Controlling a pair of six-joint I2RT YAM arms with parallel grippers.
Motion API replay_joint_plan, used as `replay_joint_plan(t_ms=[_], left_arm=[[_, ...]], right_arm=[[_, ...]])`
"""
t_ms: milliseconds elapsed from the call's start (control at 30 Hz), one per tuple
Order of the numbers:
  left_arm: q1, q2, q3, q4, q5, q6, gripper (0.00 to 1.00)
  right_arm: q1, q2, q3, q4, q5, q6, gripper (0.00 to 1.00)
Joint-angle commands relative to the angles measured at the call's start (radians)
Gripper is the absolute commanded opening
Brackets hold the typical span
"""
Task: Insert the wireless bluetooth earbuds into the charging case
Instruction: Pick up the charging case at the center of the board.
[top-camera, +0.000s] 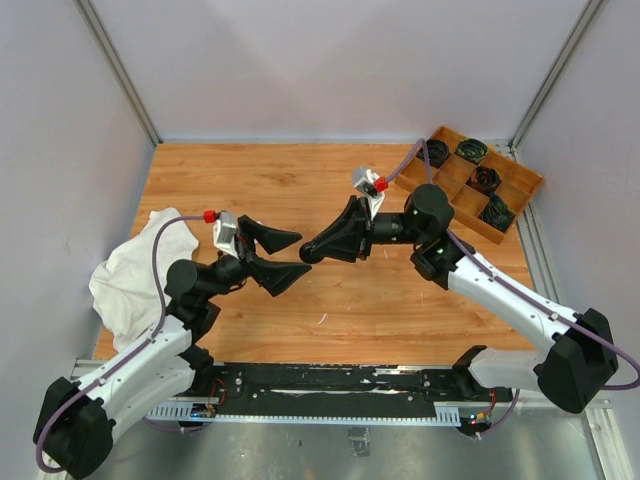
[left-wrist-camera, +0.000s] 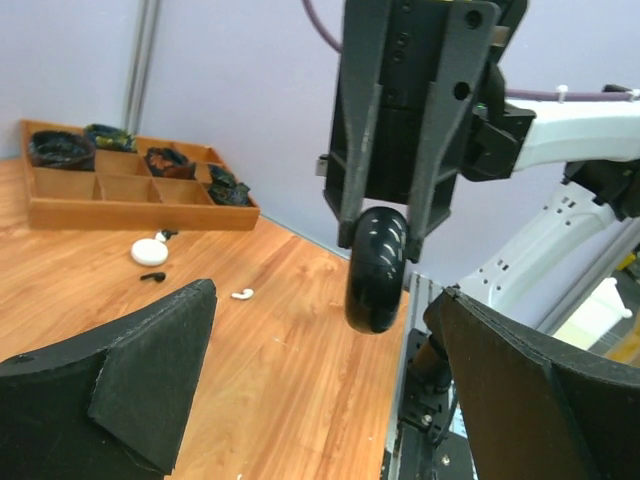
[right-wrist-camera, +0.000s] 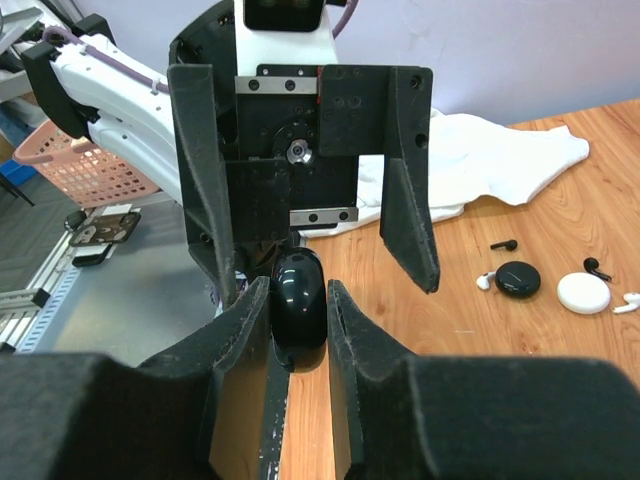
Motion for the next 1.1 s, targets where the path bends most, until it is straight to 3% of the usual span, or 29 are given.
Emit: replay_joint_plan(t_ms=[0, 367, 633, 867, 1067], left_arm=[[-0.006, -0.032, 0.061, -0.163, -0.069, 0.050, 0.99], [-0.006, -0.020, 0.090, -0.217, -0.005, 0.095, 0.98], [-0.006, 0.062, 0.120, -0.159, 0.145, 0.137, 0.82], [-0.006, 0.067, 0.106, -0.067, 0.188, 0.139, 0.61], [-0.012, 0.076, 0.102, -0.049, 0.194, 0.140, 0.59]], right_arm=[[0.002, -0.040, 0.024, -0.062, 0.017, -0.073, 0.08], [0.003, -0.043, 0.067, -0.178, 0.038, -0.144, 0.08], [0.004, -0.034, 0.125, -0.303, 0.027, -0.207, 0.08], [0.009, -0.029, 0.136, -0.332, 0.032, -0.231, 0.09], [0.019, -0.020, 0.141, -0.333, 0.032, -0.235, 0.09]])
